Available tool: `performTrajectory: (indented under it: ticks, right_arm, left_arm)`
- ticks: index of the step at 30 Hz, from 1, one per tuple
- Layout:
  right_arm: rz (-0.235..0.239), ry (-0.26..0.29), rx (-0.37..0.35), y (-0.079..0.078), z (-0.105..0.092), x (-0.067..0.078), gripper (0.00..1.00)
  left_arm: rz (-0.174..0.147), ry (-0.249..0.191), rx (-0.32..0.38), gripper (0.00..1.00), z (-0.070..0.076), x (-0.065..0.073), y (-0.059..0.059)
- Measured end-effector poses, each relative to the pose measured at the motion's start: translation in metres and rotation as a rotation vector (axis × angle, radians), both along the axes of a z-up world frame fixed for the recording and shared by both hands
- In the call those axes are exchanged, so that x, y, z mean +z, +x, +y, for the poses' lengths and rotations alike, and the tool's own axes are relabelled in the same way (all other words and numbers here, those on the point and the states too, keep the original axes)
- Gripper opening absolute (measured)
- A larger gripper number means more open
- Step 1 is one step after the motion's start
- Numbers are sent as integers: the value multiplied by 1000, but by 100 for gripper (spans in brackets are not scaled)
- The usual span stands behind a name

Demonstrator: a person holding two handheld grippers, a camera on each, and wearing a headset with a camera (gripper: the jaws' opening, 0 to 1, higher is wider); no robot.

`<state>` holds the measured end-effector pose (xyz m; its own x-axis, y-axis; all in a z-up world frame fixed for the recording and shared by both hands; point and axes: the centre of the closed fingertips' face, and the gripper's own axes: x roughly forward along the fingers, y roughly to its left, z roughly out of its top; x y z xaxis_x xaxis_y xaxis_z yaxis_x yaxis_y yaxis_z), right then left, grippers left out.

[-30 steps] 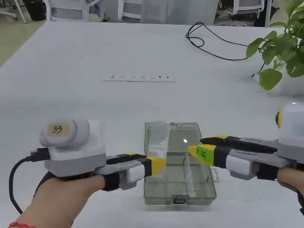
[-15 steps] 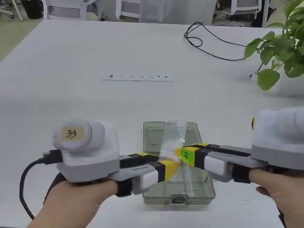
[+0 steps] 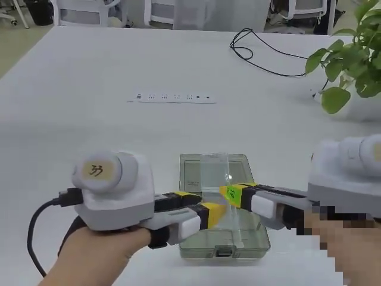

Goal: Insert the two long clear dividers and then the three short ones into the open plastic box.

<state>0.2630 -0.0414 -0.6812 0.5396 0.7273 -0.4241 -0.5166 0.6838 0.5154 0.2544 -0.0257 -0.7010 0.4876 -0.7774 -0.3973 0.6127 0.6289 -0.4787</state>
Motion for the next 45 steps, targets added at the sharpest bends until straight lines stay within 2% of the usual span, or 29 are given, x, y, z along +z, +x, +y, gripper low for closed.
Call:
performTrajectory:
  ticks: [2, 3, 5, 9, 16, 20, 25, 30, 33, 35, 42, 45]
  right_arm:
    - [7, -6, -11, 1, -1, 0, 6]
    - [7, -5, -8, 1, 0, 0, 6]
    - [12, -10, -9, 1, 0, -1, 6]
    - [22, -10, -5, 1, 0, 0, 6]
    - [20, -8, 1, 5, 0, 4, 7]
    - [19, -16, 3, 6, 0, 5, 7]
    - [33, -20, 12, 5, 2, 7, 7]
    - [36, -36, 11, 10, -2, 7, 7]
    - [42, -35, 5, 14, -2, 9, 7]
    - [49, -40, 5, 16, -1, 9, 7]
    - [106, -75, -10, 24, -3, 3, 7]
    - [139, -99, -21, 25, -2, 0, 7]
  left_arm:
    - [21, -41, -1, 34, -4, 3, -1]
    - [16, -33, -6, 37, -4, 3, -2]
    - [0, -3, -21, 34, -3, 0, -3]
    - [-4, -9, -29, 36, -3, 1, -4]
    - [-20, 19, -54, 39, 6, -3, -7]
    - [-32, 37, -76, 45, 12, -7, -8]
    - [-82, 72, -124, 51, 18, -8, -9]
    - [-152, 101, -167, 65, 27, -10, -8]
    - [-157, 116, -197, 70, 33, -15, -10]
    - [-173, 132, -206, 75, 37, -18, -10]
    - [-239, 163, -257, 90, 44, -26, -12]
    - [-246, 174, -279, 96, 45, -30, -14]
